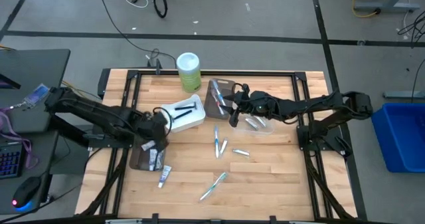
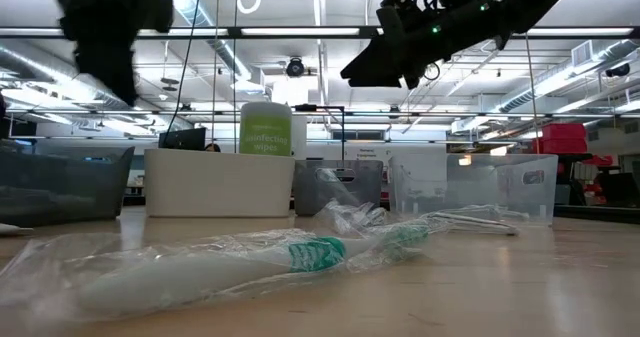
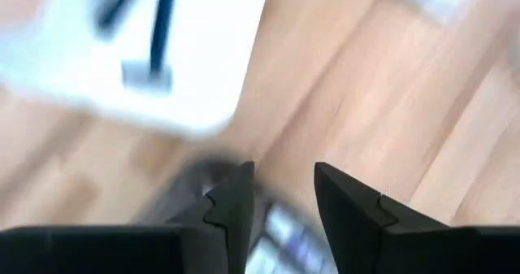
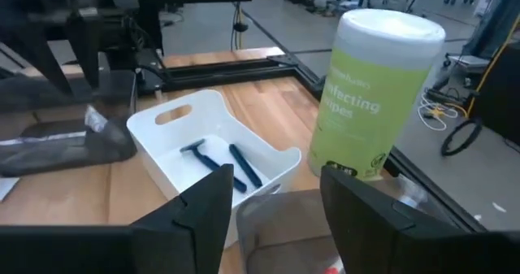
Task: Pick & Place Travel size toiletries
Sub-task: Put the blue toothbrush into the top black bin
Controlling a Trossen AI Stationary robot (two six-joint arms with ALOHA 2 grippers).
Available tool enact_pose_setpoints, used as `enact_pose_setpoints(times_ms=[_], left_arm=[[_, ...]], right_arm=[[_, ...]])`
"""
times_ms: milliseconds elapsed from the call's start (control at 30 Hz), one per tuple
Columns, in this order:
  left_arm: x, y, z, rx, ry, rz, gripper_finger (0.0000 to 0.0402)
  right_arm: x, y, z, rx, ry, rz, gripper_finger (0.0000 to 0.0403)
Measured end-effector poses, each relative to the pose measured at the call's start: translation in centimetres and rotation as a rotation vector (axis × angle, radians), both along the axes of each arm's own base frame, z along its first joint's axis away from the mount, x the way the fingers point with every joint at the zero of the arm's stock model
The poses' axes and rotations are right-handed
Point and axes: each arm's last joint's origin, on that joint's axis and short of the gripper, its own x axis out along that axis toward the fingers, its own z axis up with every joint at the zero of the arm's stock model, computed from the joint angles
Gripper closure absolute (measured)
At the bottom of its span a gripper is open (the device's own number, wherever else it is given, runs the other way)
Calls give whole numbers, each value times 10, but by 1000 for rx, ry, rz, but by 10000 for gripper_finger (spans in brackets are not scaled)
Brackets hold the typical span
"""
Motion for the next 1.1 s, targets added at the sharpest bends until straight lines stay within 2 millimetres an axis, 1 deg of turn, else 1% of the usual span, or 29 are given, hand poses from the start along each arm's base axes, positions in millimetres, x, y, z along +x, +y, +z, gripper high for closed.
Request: enact_pose_setpoints(times_ms=[100,233,333,433,567,667,733,800,900,1000,1100], left_arm=[[12,-1,14,53,-155,-1,268],[27,-4,22,98,-328,-21,268],[38,-6,24,166,-386,-108,268],[49,-9,24,250,-421,-195,268],[71,-12,19,350,-475,-217,268],[88,-11,9,404,-484,-184,268],[102,-9,0,391,-511,-127,268],[114,-4,-12,318,-530,-32,268],[131,3,-35,153,-545,116,268],[143,10,-61,54,-488,148,268],[152,15,-85,3,-436,182,268]], right_arm=[[1,1,0,-3,-5,27,215],[2,4,3,18,-36,128,221],[4,9,6,22,-66,189,225],[5,18,8,-12,-66,230,229],[8,38,13,-63,-59,308,235],[10,53,17,-83,-61,361,240],[10,63,19,-102,-57,394,242],[10,70,20,-115,-57,389,243],[9,77,20,-119,-59,349,243],[8,80,18,-119,-32,327,243],[7,81,15,-107,-3,328,245]])
